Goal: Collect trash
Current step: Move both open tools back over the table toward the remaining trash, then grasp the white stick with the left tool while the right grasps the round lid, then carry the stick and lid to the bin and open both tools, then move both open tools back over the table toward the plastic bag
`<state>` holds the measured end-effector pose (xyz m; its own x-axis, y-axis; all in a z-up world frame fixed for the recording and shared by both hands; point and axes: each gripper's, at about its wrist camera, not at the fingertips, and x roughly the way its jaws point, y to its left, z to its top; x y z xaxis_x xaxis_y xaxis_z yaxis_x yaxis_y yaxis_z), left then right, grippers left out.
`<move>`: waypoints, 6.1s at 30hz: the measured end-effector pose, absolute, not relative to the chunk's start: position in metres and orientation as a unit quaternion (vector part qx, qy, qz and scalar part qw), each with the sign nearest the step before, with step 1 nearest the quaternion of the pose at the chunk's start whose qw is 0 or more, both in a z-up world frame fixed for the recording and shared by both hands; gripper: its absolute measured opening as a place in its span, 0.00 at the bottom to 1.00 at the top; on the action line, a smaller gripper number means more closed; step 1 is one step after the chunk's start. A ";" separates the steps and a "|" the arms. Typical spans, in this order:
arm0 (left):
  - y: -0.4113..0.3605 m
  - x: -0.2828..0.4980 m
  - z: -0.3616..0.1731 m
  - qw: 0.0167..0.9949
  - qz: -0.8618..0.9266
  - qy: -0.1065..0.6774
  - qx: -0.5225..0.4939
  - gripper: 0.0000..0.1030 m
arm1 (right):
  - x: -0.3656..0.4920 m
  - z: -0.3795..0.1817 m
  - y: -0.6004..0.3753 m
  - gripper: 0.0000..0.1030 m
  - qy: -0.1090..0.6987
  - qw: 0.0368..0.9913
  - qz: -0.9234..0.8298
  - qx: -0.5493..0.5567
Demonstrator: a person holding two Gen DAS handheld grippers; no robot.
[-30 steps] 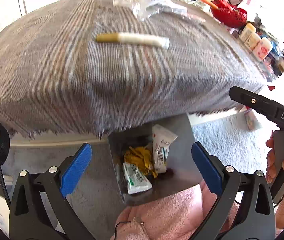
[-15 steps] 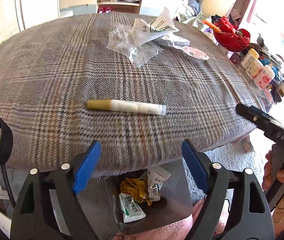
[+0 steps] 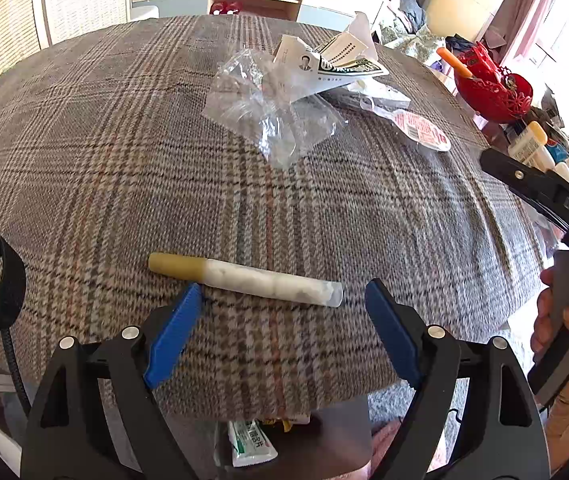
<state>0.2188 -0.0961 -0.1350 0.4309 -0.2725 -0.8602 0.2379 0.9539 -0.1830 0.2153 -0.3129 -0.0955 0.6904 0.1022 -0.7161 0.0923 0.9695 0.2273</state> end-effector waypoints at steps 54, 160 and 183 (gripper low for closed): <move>-0.128 0.260 -0.134 0.871 -0.065 0.482 0.073 0.21 | 0.229 -0.129 -0.298 0.23 0.422 0.879 0.114 0.193; -0.055 0.072 -0.225 0.801 -0.158 0.573 0.071 0.89 | 0.042 -0.223 -0.205 0.95 0.533 0.834 0.016 0.141; -0.053 0.104 -0.134 0.852 -0.156 0.497 0.050 0.92 | 0.076 -0.128 -0.250 0.97 0.440 0.879 0.025 0.183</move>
<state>0.1038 -0.0530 -0.1336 0.4569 -0.2164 -0.8628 0.3158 0.9462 -0.0700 0.0759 -0.2499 -0.1280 0.6114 0.2051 -0.7643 0.1174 0.9316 0.3439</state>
